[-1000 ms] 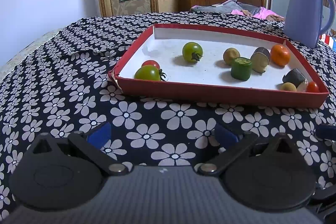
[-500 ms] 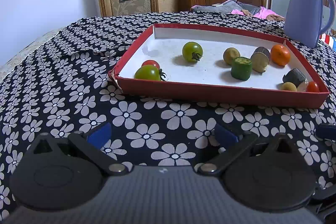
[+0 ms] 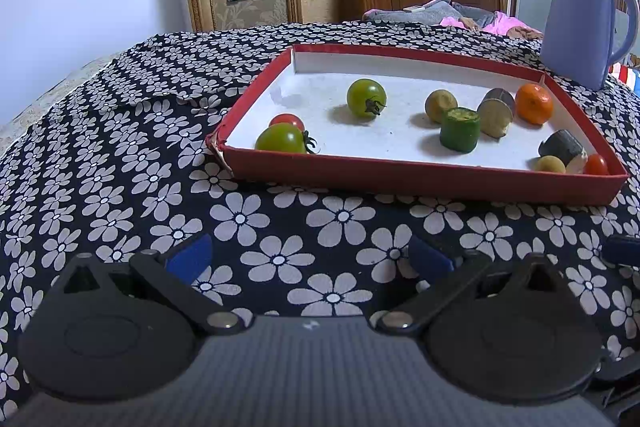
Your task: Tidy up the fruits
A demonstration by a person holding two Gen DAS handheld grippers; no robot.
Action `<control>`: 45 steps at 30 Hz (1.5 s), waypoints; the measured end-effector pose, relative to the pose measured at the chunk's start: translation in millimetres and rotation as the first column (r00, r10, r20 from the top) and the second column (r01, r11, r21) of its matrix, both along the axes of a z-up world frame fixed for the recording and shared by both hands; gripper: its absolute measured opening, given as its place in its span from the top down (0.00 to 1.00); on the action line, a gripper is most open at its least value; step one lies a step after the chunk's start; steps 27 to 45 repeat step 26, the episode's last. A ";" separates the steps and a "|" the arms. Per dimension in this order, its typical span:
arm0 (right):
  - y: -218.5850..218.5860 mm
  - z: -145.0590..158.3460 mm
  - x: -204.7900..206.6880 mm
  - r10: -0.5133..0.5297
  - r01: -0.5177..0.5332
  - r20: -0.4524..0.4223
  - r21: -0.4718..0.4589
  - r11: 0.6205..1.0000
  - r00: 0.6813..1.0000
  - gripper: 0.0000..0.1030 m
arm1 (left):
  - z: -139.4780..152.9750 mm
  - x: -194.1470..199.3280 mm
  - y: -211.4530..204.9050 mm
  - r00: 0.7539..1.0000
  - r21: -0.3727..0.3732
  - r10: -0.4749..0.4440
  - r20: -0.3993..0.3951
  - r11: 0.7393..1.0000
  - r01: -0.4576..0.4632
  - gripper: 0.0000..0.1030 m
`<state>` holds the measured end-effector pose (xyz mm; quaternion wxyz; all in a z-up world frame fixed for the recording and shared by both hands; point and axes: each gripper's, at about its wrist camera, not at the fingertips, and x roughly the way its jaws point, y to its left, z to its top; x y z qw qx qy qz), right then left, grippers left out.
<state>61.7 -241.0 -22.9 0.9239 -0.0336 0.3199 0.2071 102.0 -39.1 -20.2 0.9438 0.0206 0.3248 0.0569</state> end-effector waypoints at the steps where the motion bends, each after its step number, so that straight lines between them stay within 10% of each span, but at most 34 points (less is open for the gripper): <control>1: 0.0 0.0 0.0 0.000 0.000 0.000 0.000 1.000 1.000 0.00 | 0.0 0.0 0.0 1.000 0.000 0.000 0.000 1.000 0.000 0.00; 45: 0.0 0.0 -0.1 0.000 0.000 0.000 0.001 1.000 1.000 0.00 | 0.3 -0.9 0.8 1.000 0.002 0.005 0.009 1.000 -0.005 0.00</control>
